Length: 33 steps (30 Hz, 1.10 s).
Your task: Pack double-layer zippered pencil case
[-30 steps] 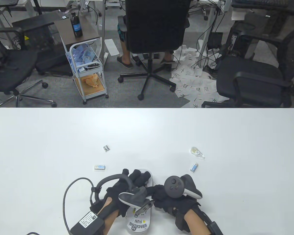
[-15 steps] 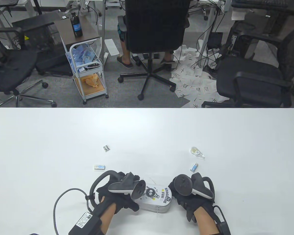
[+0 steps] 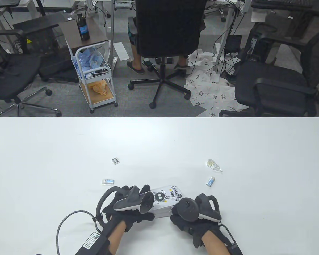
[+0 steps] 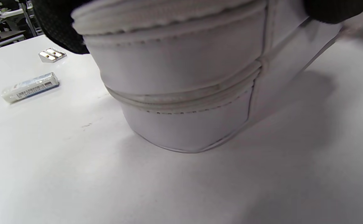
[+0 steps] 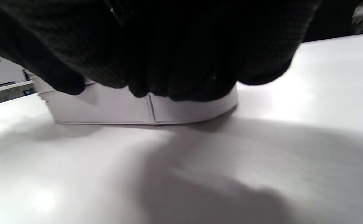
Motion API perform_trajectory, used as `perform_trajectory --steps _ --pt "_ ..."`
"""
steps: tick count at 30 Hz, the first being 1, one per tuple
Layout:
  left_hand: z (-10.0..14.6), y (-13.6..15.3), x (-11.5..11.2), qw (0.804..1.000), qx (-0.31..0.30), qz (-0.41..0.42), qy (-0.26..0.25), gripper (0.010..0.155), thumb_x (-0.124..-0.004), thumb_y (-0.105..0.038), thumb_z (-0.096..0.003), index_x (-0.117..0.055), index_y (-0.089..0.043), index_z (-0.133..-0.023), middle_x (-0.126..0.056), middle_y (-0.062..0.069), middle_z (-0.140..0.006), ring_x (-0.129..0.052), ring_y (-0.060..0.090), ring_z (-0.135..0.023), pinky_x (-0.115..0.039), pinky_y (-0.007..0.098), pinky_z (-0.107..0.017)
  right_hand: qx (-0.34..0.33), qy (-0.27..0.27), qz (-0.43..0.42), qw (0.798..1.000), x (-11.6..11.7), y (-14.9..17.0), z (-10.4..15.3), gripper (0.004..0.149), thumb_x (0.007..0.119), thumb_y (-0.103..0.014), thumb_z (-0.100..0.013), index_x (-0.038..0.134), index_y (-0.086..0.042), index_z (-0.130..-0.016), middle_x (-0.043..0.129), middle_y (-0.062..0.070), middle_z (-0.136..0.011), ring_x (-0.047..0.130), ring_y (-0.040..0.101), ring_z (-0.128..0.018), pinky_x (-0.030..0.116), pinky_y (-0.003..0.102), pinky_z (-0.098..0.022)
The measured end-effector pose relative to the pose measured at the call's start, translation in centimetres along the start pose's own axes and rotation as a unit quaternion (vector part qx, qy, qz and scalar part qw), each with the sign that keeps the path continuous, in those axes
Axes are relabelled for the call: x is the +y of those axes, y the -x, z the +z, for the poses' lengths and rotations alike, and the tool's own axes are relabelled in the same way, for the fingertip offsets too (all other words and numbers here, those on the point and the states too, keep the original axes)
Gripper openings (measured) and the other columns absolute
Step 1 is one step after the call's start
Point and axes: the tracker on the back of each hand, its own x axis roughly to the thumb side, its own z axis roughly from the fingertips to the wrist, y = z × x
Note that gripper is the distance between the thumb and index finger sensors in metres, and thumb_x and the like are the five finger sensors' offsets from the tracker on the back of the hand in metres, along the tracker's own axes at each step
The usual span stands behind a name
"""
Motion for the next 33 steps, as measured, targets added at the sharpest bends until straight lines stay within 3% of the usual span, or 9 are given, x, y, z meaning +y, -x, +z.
perform_trajectory --steps 3,4,6,8,9,11,16,29,33 --pt "0.1 0.1 -0.3 0.999 -0.004 0.035 -0.006 0.107 -0.070 -0.082 -0.0463 -0.029 -0.021 -0.124 -0.059 0.032 -0.106 -0.068 0.056 -0.086 -0.069 0.070 -0.067 0.024 -0.004 -0.023 0.999 0.1 0.8 0.1 0.035 0.083 -0.048 -0.050 0.092 -0.019 -0.067 0.098 0.002 -0.065 0.100 0.016 -0.049 0.087 0.036 -0.042" --pt "0.1 0.1 -0.5 1.000 -0.006 0.029 -0.009 0.107 -0.069 -0.083 -0.0463 -0.028 -0.021 -0.124 -0.058 0.032 -0.106 -0.067 0.055 -0.086 -0.069 0.070 -0.067 0.058 -0.014 -0.039 0.997 0.1 1.1 0.1 0.037 0.081 -0.051 -0.050 0.094 -0.021 -0.067 0.100 0.002 -0.065 0.101 0.019 -0.049 0.087 0.038 -0.041" --pt "0.3 0.1 -0.6 0.999 -0.007 0.027 -0.020 0.107 -0.068 -0.083 -0.0469 -0.028 -0.020 -0.124 -0.058 0.032 -0.106 -0.067 0.055 -0.086 -0.069 0.070 -0.067 0.130 0.018 0.008 0.991 -0.3 1.2 0.5 0.050 0.076 -0.062 -0.046 0.097 -0.021 -0.063 0.102 0.006 -0.067 0.104 0.024 -0.049 0.089 0.042 -0.039" --pt "0.4 0.1 -0.8 0.999 -0.007 0.035 -0.028 0.107 -0.069 -0.082 -0.0473 -0.029 -0.019 -0.124 -0.058 0.033 -0.105 -0.066 0.056 -0.086 -0.068 0.071 -0.066 0.158 0.017 0.047 0.986 -0.4 0.7 0.7 0.063 0.074 -0.066 -0.045 0.093 -0.015 -0.075 0.097 0.016 -0.080 0.103 0.029 -0.058 0.089 0.043 -0.042" --pt "0.5 -0.1 -0.9 0.998 -0.011 0.044 -0.033 0.107 -0.070 -0.082 -0.0470 -0.030 -0.019 -0.124 -0.057 0.033 -0.105 -0.066 0.057 -0.086 -0.068 0.072 -0.066 0.187 0.004 0.057 0.981 -0.3 0.3 0.7 0.073 0.073 -0.066 -0.045 0.085 -0.008 -0.088 0.088 0.021 -0.089 0.101 0.029 -0.062 0.089 0.042 -0.045" --pt "0.7 -0.3 -0.9 0.998 -0.008 0.043 -0.034 0.106 -0.072 -0.080 -0.0473 -0.030 -0.018 -0.123 -0.056 0.035 -0.105 -0.063 0.058 -0.085 -0.066 0.074 -0.066 0.175 0.002 0.031 0.984 -0.1 -0.1 0.5 0.079 0.072 -0.066 -0.045 0.082 -0.001 -0.089 0.087 0.025 -0.088 0.102 0.027 -0.062 0.090 0.041 -0.045" --pt "0.6 -0.5 -0.9 0.999 -0.011 0.034 -0.035 0.106 -0.073 -0.079 -0.0474 -0.031 -0.016 -0.123 -0.058 0.037 -0.103 -0.065 0.060 -0.084 -0.066 0.075 -0.065 0.155 0.024 0.085 0.984 0.3 -1.8 0.5 0.078 0.072 -0.060 -0.049 0.087 0.009 -0.081 0.098 0.028 -0.071 0.108 0.021 -0.050 0.094 0.036 -0.038" --pt "0.7 -1.1 -1.3 0.998 -0.006 0.028 -0.047 0.107 -0.073 -0.076 -0.0489 -0.027 -0.013 -0.123 -0.053 0.040 -0.105 -0.060 0.063 -0.085 -0.063 0.078 -0.065 0.157 0.060 0.208 0.964 1.5 -4.4 0.2 0.060 0.070 -0.045 -0.053 0.093 0.008 -0.072 0.105 0.022 -0.058 0.110 0.012 -0.037 0.096 0.030 -0.030" --pt "0.8 -1.1 -1.2 0.999 -0.006 0.027 -0.039 0.107 -0.072 -0.076 -0.0492 -0.026 -0.013 -0.123 -0.052 0.039 -0.105 -0.060 0.063 -0.086 -0.063 0.077 -0.066 0.156 0.066 0.234 0.957 1.4 -4.3 0.1 0.051 0.073 -0.043 -0.052 0.097 0.000 -0.065 0.107 0.011 -0.048 0.107 0.002 -0.027 0.096 0.024 -0.025"
